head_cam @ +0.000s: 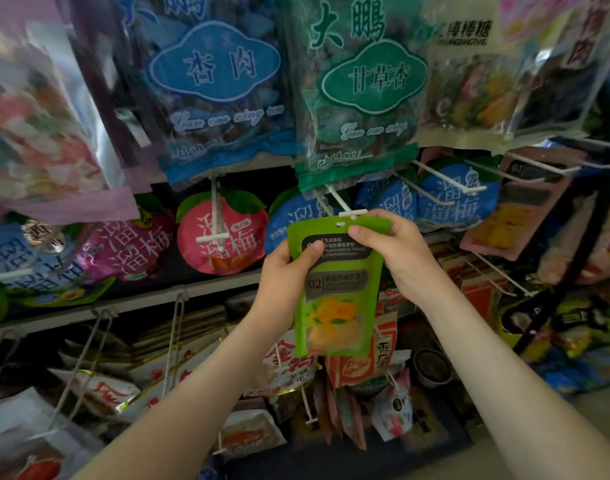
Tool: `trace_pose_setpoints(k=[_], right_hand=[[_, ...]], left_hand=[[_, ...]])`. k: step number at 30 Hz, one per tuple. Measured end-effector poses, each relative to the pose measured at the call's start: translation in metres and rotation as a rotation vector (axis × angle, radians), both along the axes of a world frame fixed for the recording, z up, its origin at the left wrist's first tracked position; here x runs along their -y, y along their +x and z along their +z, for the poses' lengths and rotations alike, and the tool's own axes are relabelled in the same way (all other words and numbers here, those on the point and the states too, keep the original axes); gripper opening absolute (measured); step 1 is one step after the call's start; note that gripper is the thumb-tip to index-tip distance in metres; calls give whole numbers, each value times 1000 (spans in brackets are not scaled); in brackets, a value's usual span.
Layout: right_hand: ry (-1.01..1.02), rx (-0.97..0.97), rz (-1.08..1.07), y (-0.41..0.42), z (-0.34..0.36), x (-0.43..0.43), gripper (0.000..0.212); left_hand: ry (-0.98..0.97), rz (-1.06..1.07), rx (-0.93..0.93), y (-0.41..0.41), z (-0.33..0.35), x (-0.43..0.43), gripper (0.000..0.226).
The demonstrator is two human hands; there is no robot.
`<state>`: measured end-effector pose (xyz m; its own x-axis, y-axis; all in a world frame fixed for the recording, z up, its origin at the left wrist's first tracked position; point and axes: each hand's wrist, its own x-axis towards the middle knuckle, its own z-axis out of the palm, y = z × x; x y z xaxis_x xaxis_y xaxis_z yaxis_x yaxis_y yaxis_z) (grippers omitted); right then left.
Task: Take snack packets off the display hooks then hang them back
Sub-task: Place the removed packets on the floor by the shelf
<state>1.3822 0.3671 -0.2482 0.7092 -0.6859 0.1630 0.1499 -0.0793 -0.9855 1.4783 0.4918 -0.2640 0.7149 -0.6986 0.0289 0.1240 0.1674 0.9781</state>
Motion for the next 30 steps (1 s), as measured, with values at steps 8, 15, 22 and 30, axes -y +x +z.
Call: trace_pose_setpoints(k=[8, 15, 22, 30], right_hand=[[-32, -10, 53, -9, 16, -16, 7], [-56, -12, 8, -21, 19, -21, 6], [-53, -1, -75, -45, 11, -4, 10], [-119, -210, -108, -79, -24, 27, 5]], left_hand=[[-12, -76, 46, -5, 10, -12, 9], [-13, -108, 100, -15, 11, -14, 9], [5, -146, 136, -36, 8, 8, 9], [235, -178, 315, -47, -27, 38, 12]])
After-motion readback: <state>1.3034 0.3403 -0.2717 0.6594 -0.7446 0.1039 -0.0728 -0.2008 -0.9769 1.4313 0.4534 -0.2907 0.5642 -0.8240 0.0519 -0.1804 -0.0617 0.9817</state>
